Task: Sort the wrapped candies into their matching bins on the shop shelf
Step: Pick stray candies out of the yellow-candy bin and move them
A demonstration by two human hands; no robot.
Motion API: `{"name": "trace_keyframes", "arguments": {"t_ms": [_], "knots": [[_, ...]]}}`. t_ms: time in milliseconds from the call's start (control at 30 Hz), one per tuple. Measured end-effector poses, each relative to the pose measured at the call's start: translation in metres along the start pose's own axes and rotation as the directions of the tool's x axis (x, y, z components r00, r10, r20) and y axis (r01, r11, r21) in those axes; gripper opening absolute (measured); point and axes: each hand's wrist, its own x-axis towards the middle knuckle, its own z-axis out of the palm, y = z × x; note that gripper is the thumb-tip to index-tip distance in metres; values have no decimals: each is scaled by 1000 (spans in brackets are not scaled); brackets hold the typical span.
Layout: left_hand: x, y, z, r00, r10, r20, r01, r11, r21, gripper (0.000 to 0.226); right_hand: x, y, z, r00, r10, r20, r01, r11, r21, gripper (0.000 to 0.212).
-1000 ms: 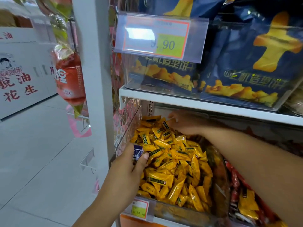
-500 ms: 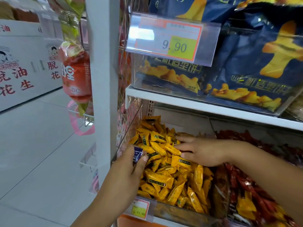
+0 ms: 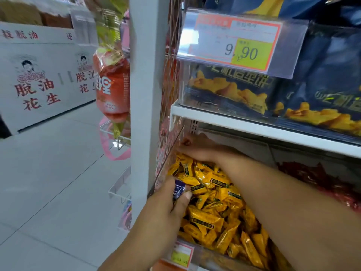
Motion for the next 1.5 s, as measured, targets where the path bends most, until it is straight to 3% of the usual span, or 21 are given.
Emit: {"name": "trace_keyframes", "arguments": {"t_ms": [67, 167, 300, 600, 733, 867, 1000, 1100, 1267, 1367, 1500], "knots": [[-1, 0, -2, 1000, 12, 7, -12, 1000, 8, 16, 2, 2, 13, 994, 31, 102, -20, 994, -107, 50], [-2, 1, -4, 999, 22, 23, -22, 1000, -16, 8, -9, 9, 11, 975, -84, 206, 129, 968, -217, 36], [-5, 2, -6, 998, 16, 53, -14, 1000, -27, 6, -49, 36, -6, 927, -152, 342, 207, 969, -131, 28], [-9, -1, -8, 996, 8, 93, -9, 1000, 10, 14, -87, 58, -36, 941, -24, 336, 78, 986, -146, 42], [-7, -3, -8, 994, 8, 110, -10, 1000, 19, 14, -50, 30, -34, 989, -133, 59, 139, 984, -108, 34], [-5, -7, -7, 991, 3, 131, -9, 999, 45, 15, -2, 6, -1, 978, -129, 161, 165, 957, -238, 32], [-4, -8, -7, 990, 19, 141, -27, 998, 62, 12, 12, 5, 31, 982, -38, 184, 102, 930, -352, 60], [-4, -9, -10, 988, 19, 155, -24, 999, 31, 16, 11, 10, 29, 958, -82, 273, 192, 892, -409, 48], [-6, -10, -11, 984, 29, 177, -41, 997, 65, 19, -17, 22, 14, 940, -77, 332, 209, 898, -387, 39], [-8, -8, -12, 984, 32, 174, -44, 997, 64, 9, -29, 31, 2, 920, -119, 374, 234, 931, -280, 37], [-9, -6, -13, 982, 24, 188, -38, 997, 73, 10, -49, 49, -12, 932, -131, 337, 228, 936, -267, 37]]}}
